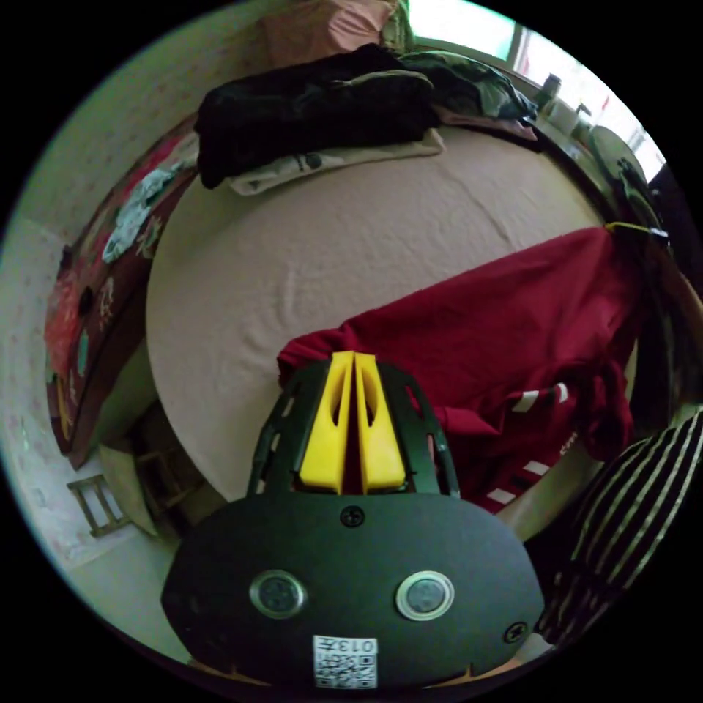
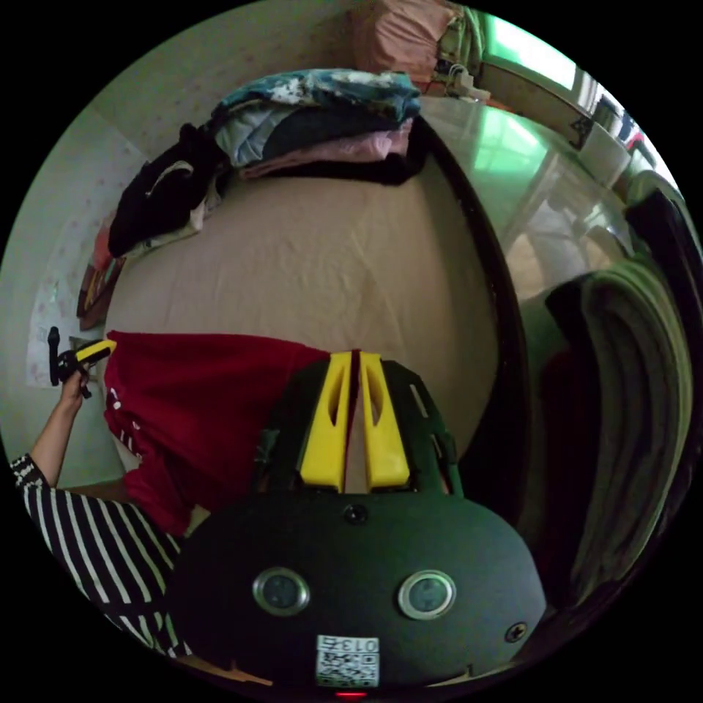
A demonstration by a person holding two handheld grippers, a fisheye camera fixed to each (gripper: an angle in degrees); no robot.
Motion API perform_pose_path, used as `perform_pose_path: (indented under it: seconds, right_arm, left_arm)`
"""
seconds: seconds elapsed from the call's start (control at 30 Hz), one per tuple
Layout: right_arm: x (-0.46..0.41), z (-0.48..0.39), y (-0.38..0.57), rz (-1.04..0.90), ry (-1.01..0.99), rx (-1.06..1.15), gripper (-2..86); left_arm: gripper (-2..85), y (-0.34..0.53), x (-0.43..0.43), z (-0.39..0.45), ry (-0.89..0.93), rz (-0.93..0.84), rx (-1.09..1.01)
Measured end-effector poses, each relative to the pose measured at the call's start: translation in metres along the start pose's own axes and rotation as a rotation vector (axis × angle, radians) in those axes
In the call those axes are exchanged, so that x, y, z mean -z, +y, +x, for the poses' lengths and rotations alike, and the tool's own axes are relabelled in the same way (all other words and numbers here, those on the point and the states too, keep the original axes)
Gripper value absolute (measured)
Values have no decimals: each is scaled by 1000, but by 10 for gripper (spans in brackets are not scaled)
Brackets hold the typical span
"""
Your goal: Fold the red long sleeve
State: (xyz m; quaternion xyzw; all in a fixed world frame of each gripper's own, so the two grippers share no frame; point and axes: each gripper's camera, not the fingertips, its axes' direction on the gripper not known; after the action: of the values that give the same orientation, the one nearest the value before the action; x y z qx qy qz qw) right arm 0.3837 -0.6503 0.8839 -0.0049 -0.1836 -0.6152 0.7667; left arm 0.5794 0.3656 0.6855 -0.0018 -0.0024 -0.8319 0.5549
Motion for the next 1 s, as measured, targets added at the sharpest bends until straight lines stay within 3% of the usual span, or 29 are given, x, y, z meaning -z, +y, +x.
perform_pose_path:
  seconds: [0.13,0.43,0.5,0.6,0.77,1.0]
  right_arm:
    - [42,-3,44,122,-22,-6,85]
    - [35,-45,120,29,24,140,120]
    - [28,-51,122,10,38,170,123]
    - [25,-54,122,5,31,182,121]
    - [18,-45,117,-29,3,152,84]
    - [22,-20,119,-15,-113,-6,85]
  left_arm:
    - [70,40,31,-46,76,55,126]
    - [167,92,34,-88,454,44,297]
    - [168,87,28,-97,466,40,320]
    - [160,79,18,-123,529,39,400]
    - [31,82,-2,-182,634,9,528]
    - [8,107,0,-224,668,13,532]
